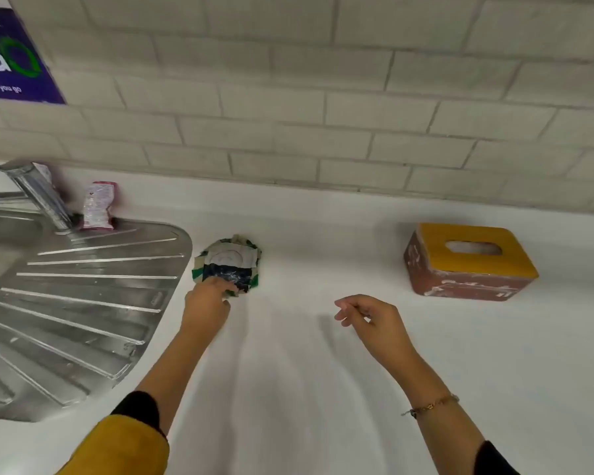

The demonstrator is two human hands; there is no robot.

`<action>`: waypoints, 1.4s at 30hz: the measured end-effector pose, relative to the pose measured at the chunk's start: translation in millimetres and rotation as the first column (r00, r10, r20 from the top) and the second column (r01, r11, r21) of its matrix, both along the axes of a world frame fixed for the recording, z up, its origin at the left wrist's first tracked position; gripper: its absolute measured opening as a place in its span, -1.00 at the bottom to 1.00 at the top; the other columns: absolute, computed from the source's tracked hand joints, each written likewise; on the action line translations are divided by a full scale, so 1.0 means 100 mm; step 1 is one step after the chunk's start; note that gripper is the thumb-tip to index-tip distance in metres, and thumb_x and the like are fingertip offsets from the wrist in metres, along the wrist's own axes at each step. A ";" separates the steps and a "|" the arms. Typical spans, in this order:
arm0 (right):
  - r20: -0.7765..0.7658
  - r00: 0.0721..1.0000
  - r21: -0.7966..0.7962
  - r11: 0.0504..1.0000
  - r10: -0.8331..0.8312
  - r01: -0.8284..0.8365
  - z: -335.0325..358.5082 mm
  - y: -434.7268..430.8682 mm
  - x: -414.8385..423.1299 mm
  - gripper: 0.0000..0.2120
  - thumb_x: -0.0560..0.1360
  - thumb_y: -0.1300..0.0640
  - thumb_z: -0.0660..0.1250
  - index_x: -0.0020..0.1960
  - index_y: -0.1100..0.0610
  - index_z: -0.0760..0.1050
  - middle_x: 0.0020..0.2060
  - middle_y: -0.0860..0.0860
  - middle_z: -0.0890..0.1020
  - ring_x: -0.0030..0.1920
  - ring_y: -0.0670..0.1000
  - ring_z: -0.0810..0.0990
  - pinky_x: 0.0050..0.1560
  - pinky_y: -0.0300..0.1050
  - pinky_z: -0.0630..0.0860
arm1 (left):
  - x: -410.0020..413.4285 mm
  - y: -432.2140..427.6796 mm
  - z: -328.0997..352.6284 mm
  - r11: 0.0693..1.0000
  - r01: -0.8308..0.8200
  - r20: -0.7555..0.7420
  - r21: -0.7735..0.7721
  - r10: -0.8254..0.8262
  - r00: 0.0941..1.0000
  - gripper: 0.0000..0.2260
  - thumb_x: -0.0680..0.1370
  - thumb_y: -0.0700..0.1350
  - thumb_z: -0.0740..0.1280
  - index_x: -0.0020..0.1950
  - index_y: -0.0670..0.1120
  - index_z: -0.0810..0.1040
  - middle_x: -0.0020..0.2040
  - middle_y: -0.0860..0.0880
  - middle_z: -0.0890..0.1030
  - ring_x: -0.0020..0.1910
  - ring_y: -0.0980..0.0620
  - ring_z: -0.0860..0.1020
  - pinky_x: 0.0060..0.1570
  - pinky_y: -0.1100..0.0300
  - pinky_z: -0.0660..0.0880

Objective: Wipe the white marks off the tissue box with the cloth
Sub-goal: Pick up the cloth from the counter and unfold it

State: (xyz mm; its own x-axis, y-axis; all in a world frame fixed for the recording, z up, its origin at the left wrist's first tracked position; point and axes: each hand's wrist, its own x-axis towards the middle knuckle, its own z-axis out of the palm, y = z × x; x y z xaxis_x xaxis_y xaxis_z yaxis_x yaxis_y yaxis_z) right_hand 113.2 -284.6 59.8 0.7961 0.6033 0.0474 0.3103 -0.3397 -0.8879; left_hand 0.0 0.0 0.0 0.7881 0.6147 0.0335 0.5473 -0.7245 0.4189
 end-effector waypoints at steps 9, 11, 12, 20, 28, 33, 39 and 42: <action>-0.019 0.998 -0.033 0.998 -0.056 0.056 -0.01 0.14 0.02 -0.81 0.53 0.16 0.31 -0.10 -0.09 0.62 -0.26 -0.18 0.69 -0.26 -0.17 0.64 -0.23 -0.44 0.47 | 0.04 0.39 -0.02 0.905 0.212 -0.188 0.369 -0.151 0.970 -0.87 0.50 -0.17 0.34 -0.11 -0.06 0.69 0.00 -0.03 0.61 -0.02 -0.09 0.54 0.04 0.02 0.35; -0.017 0.998 -0.045 0.997 -0.065 0.065 -0.02 0.11 0.00 -0.82 0.53 0.16 0.31 -0.09 -0.09 0.63 -0.26 -0.18 0.69 -0.25 -0.17 0.64 -0.22 -0.43 0.48 | 0.07 0.42 -0.01 0.899 0.218 -0.110 0.380 -0.190 0.976 -0.93 0.42 -0.26 0.43 -0.24 -0.14 0.69 -0.07 -0.09 0.64 -0.07 -0.15 0.56 -0.03 -0.02 0.39; -0.016 0.997 -0.049 0.996 -0.073 0.073 -0.01 0.08 -0.01 -0.82 0.53 0.17 0.31 -0.09 -0.09 0.62 -0.26 -0.18 0.69 -0.25 -0.17 0.64 -0.22 -0.43 0.48 | 0.11 0.42 0.01 0.920 0.190 -0.063 0.344 -0.179 0.982 -0.95 0.41 -0.26 0.43 -0.24 -0.17 0.69 -0.03 -0.11 0.63 -0.03 -0.17 0.55 -0.02 -0.03 0.38; -0.119 0.981 0.016 0.987 -0.156 0.159 0.01 -0.14 -0.16 -0.81 0.54 0.24 0.29 -0.05 0.01 0.63 -0.23 -0.06 0.71 -0.28 -0.10 0.66 -0.23 -0.42 0.49 | 0.29 -0.02 0.40 0.967 -0.019 0.362 -0.255 0.114 0.925 -0.95 0.51 -0.16 0.36 -0.15 -0.10 0.59 -0.05 -0.05 0.56 -0.19 0.03 0.54 -0.18 0.24 0.43; -0.354 0.893 -0.003 0.956 -0.277 0.295 0.01 -0.51 -0.26 -0.80 0.58 0.07 0.21 0.17 0.06 0.49 -0.03 -0.01 0.66 -0.20 0.03 0.69 -0.09 -0.11 0.57 | 0.47 -1.25 0.94 0.782 0.210 0.440 -0.587 0.091 0.894 -0.81 0.49 -0.15 0.38 -0.29 0.10 0.57 -0.25 0.23 0.60 -0.32 0.29 0.58 -0.42 0.56 0.38; -0.687 0.682 0.128 0.882 -0.251 0.454 0.02 -0.88 -0.22 -0.51 0.48 -0.29 0.12 0.34 -0.10 0.29 0.20 -0.05 0.49 0.06 0.08 0.58 -0.04 0.12 0.62 | 0.67 -2.11 1.15 0.733 0.409 0.468 -0.543 -0.141 0.873 -0.81 0.47 -0.12 0.38 -0.29 0.15 0.57 -0.18 0.17 0.65 -0.16 0.30 0.61 -0.26 0.55 0.43; -0.854 0.519 0.390 0.646 -0.011 0.656 0.00 -1.56 0.08 -0.44 0.42 -0.38 0.11 0.28 -0.11 0.46 0.20 0.09 0.59 0.10 0.20 0.63 -0.04 0.17 0.59 | 1.00 -3.24 1.17 0.703 0.580 0.394 -0.412 -0.437 0.809 -0.88 0.47 -0.05 0.39 -0.24 0.16 0.57 -0.18 0.30 0.55 -0.12 0.48 0.47 -0.21 0.65 0.33; -0.868 0.496 0.413 0.542 -0.007 0.731 0.02 -1.92 0.27 -0.48 0.54 -0.29 0.06 0.05 0.04 0.63 0.05 0.15 0.66 0.02 0.09 0.67 -0.14 0.00 0.60 | 1.19 -3.67 1.18 0.657 0.665 0.360 -0.357 -0.560 0.746 -0.95 0.45 -0.04 0.39 -0.15 0.07 0.64 -0.08 0.16 0.64 -0.03 0.21 0.55 0.08 0.29 0.47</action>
